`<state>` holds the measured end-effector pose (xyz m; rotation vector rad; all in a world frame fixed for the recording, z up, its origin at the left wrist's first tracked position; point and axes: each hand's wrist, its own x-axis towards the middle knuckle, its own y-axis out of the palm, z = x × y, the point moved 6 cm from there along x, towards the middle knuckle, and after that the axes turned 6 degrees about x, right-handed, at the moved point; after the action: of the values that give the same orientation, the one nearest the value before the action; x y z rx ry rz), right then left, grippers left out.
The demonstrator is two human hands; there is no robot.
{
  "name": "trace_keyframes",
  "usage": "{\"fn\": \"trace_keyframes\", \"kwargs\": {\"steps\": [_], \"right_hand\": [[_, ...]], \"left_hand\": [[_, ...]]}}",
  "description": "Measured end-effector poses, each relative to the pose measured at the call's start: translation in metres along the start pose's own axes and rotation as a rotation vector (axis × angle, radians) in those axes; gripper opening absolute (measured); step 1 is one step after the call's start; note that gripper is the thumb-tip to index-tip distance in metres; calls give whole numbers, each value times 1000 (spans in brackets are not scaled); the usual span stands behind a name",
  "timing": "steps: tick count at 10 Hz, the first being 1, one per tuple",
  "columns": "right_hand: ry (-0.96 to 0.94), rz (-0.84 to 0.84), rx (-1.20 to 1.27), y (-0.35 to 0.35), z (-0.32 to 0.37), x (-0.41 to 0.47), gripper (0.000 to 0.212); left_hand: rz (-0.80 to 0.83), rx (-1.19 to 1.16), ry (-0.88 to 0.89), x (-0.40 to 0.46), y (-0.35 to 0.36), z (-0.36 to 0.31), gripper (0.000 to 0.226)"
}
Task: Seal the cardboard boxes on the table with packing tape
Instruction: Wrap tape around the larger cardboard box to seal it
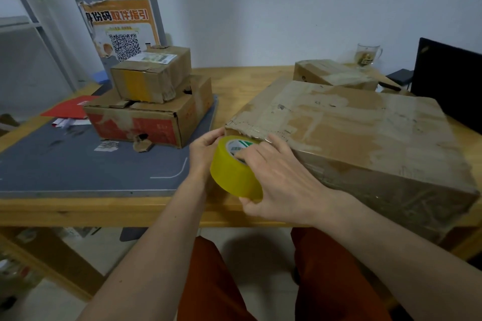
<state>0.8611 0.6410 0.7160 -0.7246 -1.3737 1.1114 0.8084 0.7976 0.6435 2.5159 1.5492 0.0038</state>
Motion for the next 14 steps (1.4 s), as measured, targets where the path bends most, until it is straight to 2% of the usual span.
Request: {"fn": "trace_keyframes", "kwargs": {"steps": [1, 2, 3, 4, 5, 6, 7, 8, 9, 10, 11, 12, 13, 14], "right_hand": [[-32, -77, -74, -4, -1, -4, 57], [-44, -168, -137, -5, -3, -11, 57], [-78, -322, -126, -7, -13, -22, 59], [-43, -336, -200, -4, -28, -29, 75], [49, -238, -286, 0, -41, -32, 81], [57, -254, -288, -11, -44, -32, 77], [44, -311, -246, -34, -47, -27, 74], [91, -380, -113, -66, -55, -20, 73], [183, -495, 58, -100, -67, -11, 74], [220, -587, 131, -128, -82, 1, 57], [249, -603, 201, -148, -102, 13, 42], [290, -627, 278, -168, -122, 23, 44], [313, -633, 345, -182, -136, 34, 49], [325, -624, 373, -188, -147, 44, 49]], "left_hand": [[124, -20, -121, -5, 8, 8, 36], [494, -204, -261, -12, 37, 8, 55], [527, -213, -269, -10, 44, 4, 82], [302, -46, -248, -2, 28, 17, 100], [257, 24, -217, -4, 26, 17, 102], [212, 24, -210, -23, 35, 5, 75], [228, 97, -136, -24, 41, -5, 37], [214, 236, 7, -23, 53, -29, 32], [101, 279, -28, -24, 58, -55, 41], [135, 251, -30, -27, 71, -75, 68], [169, 216, 2, -29, 85, -92, 67], [199, 239, 60, -30, 94, -107, 56], [295, 400, 154, -29, 97, -120, 75], [288, 802, 273, -21, 94, -130, 97]]}}
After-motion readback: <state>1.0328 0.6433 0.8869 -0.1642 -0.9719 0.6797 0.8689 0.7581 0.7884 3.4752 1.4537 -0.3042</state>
